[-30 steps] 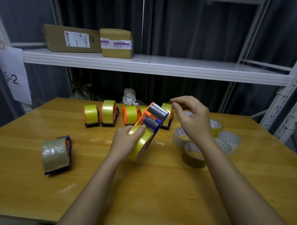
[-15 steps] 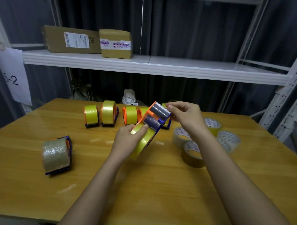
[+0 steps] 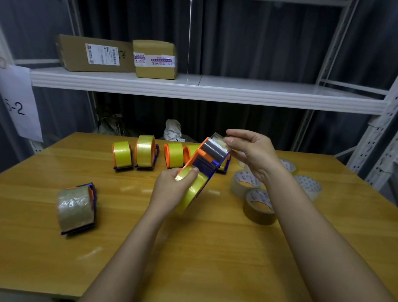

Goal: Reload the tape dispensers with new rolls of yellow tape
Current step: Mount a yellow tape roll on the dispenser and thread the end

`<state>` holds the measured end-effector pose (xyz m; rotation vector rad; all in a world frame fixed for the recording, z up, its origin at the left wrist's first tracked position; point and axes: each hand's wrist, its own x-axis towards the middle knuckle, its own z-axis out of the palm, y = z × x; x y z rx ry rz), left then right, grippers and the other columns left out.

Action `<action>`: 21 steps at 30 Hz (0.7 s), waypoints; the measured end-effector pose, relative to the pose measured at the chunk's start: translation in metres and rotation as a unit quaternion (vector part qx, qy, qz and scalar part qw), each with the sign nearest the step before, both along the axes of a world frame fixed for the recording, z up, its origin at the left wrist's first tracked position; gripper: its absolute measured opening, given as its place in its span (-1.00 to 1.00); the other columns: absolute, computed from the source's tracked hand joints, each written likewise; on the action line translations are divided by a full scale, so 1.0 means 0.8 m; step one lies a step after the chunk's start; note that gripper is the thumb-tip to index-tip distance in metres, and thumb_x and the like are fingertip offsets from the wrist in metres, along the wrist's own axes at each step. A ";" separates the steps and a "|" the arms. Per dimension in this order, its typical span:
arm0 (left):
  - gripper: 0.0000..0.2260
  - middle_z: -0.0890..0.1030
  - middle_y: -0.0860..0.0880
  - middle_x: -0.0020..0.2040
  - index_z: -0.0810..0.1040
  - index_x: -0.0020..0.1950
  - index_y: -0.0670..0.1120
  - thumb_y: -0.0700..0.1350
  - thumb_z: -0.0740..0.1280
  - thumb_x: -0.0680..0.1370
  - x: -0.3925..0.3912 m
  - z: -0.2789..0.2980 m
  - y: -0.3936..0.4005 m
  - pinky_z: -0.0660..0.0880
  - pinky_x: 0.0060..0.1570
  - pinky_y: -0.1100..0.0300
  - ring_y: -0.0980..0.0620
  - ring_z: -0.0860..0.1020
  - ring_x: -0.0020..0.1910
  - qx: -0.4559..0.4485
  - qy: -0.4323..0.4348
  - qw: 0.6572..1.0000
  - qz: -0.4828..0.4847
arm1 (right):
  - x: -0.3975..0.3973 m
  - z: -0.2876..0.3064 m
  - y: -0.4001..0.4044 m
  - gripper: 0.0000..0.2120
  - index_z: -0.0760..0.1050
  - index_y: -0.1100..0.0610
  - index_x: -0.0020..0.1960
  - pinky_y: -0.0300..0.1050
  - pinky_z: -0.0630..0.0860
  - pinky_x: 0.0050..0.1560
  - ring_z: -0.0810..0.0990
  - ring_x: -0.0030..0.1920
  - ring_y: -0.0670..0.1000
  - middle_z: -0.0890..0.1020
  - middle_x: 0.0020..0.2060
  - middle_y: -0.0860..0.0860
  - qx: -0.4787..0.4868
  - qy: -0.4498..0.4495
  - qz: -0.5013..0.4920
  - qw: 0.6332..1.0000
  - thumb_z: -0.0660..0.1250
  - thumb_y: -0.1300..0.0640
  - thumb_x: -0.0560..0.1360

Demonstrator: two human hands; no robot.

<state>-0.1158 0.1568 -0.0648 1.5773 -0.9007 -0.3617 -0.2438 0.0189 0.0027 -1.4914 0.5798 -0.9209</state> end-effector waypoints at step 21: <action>-0.77 0.64 -0.10 -0.32 0.60 -0.23 -0.08 0.04 0.35 0.53 -0.001 0.005 -0.002 0.47 -0.34 0.20 0.02 0.60 -0.35 -0.008 0.029 1.000 0.010 | 0.011 -0.019 -0.002 -0.83 0.59 0.05 0.02 -0.23 0.47 -0.13 0.63 -0.10 -0.10 0.67 -0.13 -0.04 0.079 0.072 0.063 0.992 0.22 0.21 0.61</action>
